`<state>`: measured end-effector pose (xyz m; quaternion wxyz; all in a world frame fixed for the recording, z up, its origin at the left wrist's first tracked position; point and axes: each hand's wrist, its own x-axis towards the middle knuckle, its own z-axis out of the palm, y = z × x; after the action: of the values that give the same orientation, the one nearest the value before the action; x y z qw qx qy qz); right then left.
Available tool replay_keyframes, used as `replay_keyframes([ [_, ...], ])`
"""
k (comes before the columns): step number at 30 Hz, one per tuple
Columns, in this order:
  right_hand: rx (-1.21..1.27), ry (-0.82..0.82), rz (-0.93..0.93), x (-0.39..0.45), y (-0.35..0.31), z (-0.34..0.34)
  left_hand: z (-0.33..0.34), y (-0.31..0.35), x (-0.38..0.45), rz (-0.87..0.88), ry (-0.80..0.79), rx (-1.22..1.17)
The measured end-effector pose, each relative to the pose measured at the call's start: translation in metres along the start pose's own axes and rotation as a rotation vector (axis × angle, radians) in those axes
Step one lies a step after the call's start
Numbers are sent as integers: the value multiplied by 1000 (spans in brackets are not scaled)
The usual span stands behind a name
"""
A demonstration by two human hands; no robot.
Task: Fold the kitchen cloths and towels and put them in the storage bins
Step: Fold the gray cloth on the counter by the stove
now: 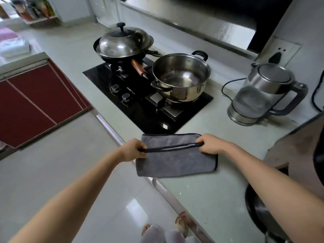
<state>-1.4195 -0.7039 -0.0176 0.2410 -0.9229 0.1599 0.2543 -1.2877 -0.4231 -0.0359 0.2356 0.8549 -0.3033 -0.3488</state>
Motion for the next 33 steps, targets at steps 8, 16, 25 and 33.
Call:
replay_keyframes([
  [8, 3, 219, 172, 53, 25, 13, 11, -1, 54, -195, 375, -41],
  [16, 17, 244, 182, 78, 33, 14, 16, -15, 83, -253, 421, -74],
  [25, -91, 381, 261, 84, 16, 34, 32, -19, 83, -287, 465, -14],
  [33, -78, 517, 213, 77, 19, 39, 41, -14, 71, -209, 586, -51],
])
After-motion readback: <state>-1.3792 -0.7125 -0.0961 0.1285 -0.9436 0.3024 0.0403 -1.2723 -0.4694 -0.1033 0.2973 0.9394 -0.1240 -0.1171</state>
